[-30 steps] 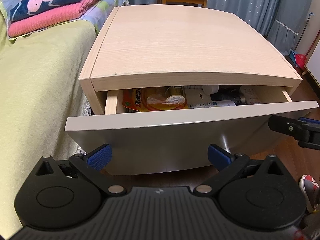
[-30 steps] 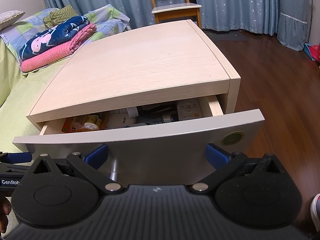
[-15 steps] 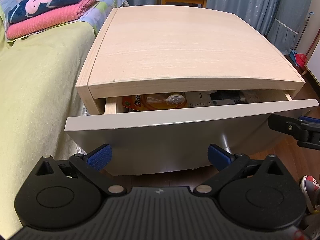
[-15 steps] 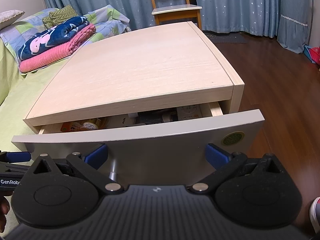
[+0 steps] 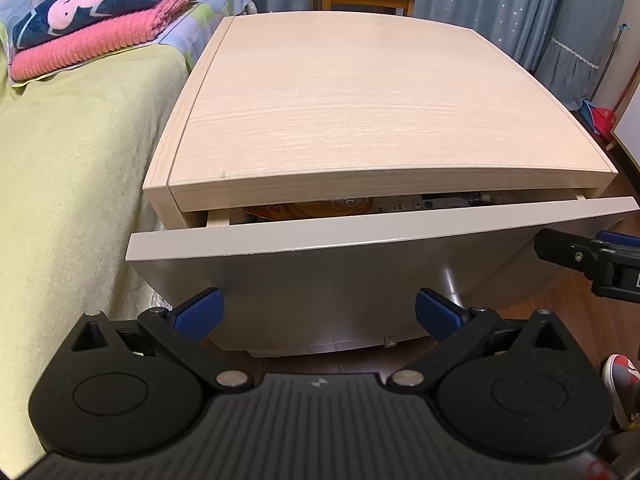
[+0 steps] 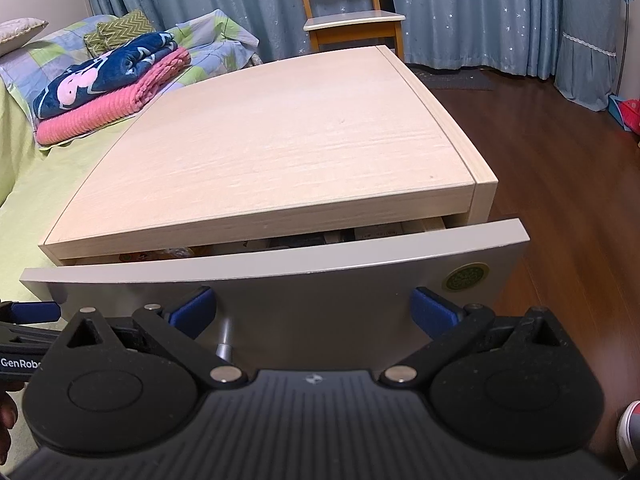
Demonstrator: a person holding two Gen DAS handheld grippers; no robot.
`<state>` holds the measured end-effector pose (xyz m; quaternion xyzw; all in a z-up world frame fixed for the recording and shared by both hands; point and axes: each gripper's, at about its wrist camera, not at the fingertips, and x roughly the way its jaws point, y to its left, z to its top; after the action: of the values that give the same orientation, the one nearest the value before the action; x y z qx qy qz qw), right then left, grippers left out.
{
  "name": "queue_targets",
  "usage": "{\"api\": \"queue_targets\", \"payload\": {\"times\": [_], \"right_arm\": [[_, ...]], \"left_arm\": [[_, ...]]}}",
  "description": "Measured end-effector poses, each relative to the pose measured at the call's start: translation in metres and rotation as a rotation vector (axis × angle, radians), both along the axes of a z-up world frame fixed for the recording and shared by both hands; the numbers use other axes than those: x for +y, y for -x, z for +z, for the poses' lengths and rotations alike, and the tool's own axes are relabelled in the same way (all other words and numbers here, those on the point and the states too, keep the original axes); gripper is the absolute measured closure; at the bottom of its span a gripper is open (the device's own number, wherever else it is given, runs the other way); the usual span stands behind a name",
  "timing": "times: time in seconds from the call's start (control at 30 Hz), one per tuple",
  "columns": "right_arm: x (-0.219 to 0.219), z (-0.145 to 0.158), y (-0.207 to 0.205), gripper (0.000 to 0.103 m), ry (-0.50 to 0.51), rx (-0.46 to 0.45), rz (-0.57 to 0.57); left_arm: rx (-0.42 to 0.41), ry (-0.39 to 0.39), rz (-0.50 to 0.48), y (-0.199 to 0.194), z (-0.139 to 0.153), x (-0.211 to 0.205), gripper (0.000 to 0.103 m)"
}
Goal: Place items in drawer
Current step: 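Push the drawer front flush with the cabinet using both tools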
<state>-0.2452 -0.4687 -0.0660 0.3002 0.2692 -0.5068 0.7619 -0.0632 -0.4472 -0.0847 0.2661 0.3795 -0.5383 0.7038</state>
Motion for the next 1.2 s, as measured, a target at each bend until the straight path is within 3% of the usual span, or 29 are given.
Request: {"api": "queue_targets", "payload": {"times": [0.47,1.2], "right_arm": [[-0.002,-0.005,-0.006,0.0,0.012,0.007,0.003],[-0.016,-0.007,-0.011,0.0,0.034,0.009,0.004]], "left_arm": [[0.013,0.007,0.006,-0.008,0.001,-0.01,0.001],[-0.032,0.01,0.033,-0.013,-0.004,-0.033,0.001]]}}
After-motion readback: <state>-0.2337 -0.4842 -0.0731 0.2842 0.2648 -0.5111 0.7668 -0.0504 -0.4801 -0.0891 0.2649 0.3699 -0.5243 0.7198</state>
